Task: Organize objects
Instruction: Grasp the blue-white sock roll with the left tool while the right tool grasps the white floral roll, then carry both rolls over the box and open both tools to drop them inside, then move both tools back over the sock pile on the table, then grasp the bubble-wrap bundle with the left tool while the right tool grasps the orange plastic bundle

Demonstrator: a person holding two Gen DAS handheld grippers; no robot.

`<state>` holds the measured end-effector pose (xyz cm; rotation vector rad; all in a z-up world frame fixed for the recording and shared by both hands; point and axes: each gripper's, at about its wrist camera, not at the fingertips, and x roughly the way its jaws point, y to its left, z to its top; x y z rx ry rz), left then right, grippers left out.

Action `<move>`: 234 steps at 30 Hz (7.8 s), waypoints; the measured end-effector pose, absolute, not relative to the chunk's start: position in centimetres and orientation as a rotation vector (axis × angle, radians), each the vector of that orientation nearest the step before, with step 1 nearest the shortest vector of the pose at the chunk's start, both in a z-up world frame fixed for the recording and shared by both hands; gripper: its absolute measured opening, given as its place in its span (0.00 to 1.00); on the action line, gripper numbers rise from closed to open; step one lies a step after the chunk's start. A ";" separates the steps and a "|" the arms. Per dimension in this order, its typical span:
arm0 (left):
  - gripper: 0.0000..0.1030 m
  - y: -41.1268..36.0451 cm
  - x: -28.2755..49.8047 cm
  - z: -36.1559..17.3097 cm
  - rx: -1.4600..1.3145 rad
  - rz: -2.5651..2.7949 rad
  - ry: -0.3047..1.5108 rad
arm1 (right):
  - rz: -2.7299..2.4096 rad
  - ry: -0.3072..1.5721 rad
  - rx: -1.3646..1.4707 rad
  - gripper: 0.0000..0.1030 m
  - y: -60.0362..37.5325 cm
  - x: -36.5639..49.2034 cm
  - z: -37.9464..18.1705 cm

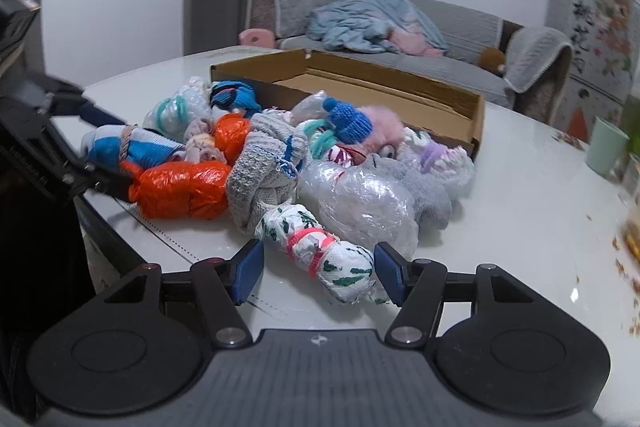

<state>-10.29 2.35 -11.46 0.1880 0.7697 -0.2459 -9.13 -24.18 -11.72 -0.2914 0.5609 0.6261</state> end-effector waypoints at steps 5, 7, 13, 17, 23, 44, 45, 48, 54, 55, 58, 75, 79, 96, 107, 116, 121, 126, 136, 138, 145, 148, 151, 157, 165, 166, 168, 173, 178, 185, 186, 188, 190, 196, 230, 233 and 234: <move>0.98 2.6 -10.5 -11.9 0.155 -0.293 0.783 | 0.635 0.557 -0.305 0.46 -24.5 -9.3 -11.7; 0.95 2.5 -10.9 -11.9 0.145 -0.318 0.783 | 0.641 0.557 -0.290 0.44 -24.7 -9.5 -11.7; 0.63 2.6 -11.0 -11.3 0.120 -0.353 0.757 | 0.635 0.558 -0.258 0.37 -25.3 -9.6 -11.6; 0.60 3.6 -10.7 -11.1 0.064 -0.374 0.762 | 0.646 0.555 -0.226 0.36 -25.9 -9.9 -11.4; 0.60 3.9 -11.8 -10.3 0.055 -0.385 0.740 | 0.658 0.536 -0.196 0.36 -26.7 -10.4 -10.4; 0.60 6.5 -4.2 -1.4 -0.032 -0.235 0.603 | 0.726 0.392 -0.127 0.36 -26.9 -2.2 -0.6; 0.60 6.5 -3.5 -1.3 -0.032 -0.224 0.604 | 0.728 0.390 -0.132 0.36 -26.7 -1.4 -0.4; 0.60 6.7 -1.8 -1.0 -0.036 -0.200 0.612 | 0.731 0.387 -0.143 0.36 -26.1 0.6 -0.3; 0.61 6.9 0.5 -1.4 -0.024 -0.134 0.624 | 0.755 0.397 -0.154 0.36 -24.4 2.6 -0.6; 0.61 6.9 0.9 -1.5 -0.014 -0.128 0.628 | 0.761 0.401 -0.153 0.36 -24.3 2.7 -0.6; 0.61 6.9 2.0 -1.8 0.004 -0.129 0.635 | 0.770 0.411 -0.164 0.36 -23.5 3.5 -0.6; 0.61 5.2 11.3 -3.3 0.150 -0.132 0.668 | 0.762 0.519 -0.199 0.37 -18.7 10.9 -1.0; 0.61 4.9 13.7 -4.8 0.186 -0.124 0.697 | 0.698 0.565 -0.237 0.37 -17.3 12.9 -2.6; 0.61 5.1 17.9 -7.9 0.270 -0.137 0.781 | 0.641 0.765 -0.190 0.37 -14.4 18.0 -5.9; 0.61 4.7 19.9 -8.8 0.275 -0.045 0.808 | 0.620 0.839 -0.217 0.37 -11.7 20.7 -7.3; 0.67 3.9 20.4 -9.1 0.328 -0.029 0.832 | 0.601 0.898 -0.212 0.40 -11.4 21.6 -7.8; 0.69 4.0 20.5 -9.1 0.319 -0.041 0.836 | 0.598 0.899 -0.213 0.41 -11.3 21.5 -7.6; 0.69 4.1 20.4 -8.9 0.307 -0.051 0.839 | 0.598 0.893 -0.226 0.41 -11.3 21.3 -7.2; 0.77 4.2 18.2 -6.3 0.280 -0.059 0.784 | 0.603 0.838 -0.228 0.48 -11.9 19.7 -4.8; 0.81 4.2 16.9 -5.2 0.267 -0.059 0.751 | 0.609 0.815 -0.220 0.53 -12.5 18.9 -3.9; 0.97 3.7 10.5 -1.2 0.211 -0.061 0.631 | 0.617 0.725 -0.158 0.76 -15.2 14.3 -0.3; 1.00 3.6 7.1 0.1 0.205 -0.060 0.586 | 0.618 0.682 -0.147 0.85 -16.8 11.6 0.8; 1.00 4.1 3.5 0.5 0.159 -0.053 0.564 | 0.610 0.640 -0.123 0.99 -18.9 8.5 1.3; 1.00 6.3 -3.8 -2.2 0.041 -0.029 0.583 | 0.590 0.592 -0.080 0.99 -22.9 0.2 -0.9; 0.95 6.6 -9.6 -7.3 -0.024 -0.083 0.621 | 0.666 0.579 -0.067 0.97 -22.0 -8.6 -8.1; 0.94 6.7 -9.9 -7.8 -0.028 -0.084 0.626 | 0.680 0.588 -0.054 0.97 -21.6 -9.1 -8.7; 0.93 6.6 -10.5 -8.5 -0.024 -0.075 0.620 | 0.714 0.582 -0.045 0.94 -20.8 -9.6 -9.6; 0.93 6.9 -10.9 -9.1 -0.040 -0.091 0.617 | 0.809 0.485 -0.127 0.93 -18.6 -10.1 -9.9; 0.95 7.2 -9.8 -9.4 -0.051 -0.125 0.639 | 0.834 0.468 -0.218 0.90 -16.5 -8.3 -10.9; 0.96 6.3 -8.2 -10.7 -0.062 -0.166 0.691 | 0.771 0.493 -0.306 0.73 -16.2 -6.2 -12.7; 0.96 6.0 -8.1 -10.8 -0.061 -0.175 0.700 | 0.768 0.505 -0.315 0.67 -16.4 -5.8 -12.8; 0.96 5.4 -8.2 -11.0 -0.059 -0.199 0.709 | 0.762 0.499 -0.337 0.61 -17.0 -6.6 -13.0; 0.96 5.0 -8.2 -10.9 -0.049 -0.208 0.702 | 0.758 0.498 -0.329 0.57 -17.6 -6.7 -13.1; 0.90 4.2 -7.7 -11.0 -0.042 -0.238 0.713 | 0.759 0.484 -0.323 0.30 -18.4 -7.3 -13.1; 0.41 3.9 -8.5 -5.2 0.023 -0.152 0.601 | 0.826 0.416 -0.170 0.28 -19.8 -8.8 -5.8; 0.41 3.6 -7.9 -4.7 0.020 -0.145 0.593 | 0.818 0.405 -0.146 0.28 -20.1 -7.8 -4.7; 0.41 3.6 -7.8 -4.6 0.021 -0.143 0.592 | 0.812 0.402 -0.145 0.28 -20.3 -7.4 -4.3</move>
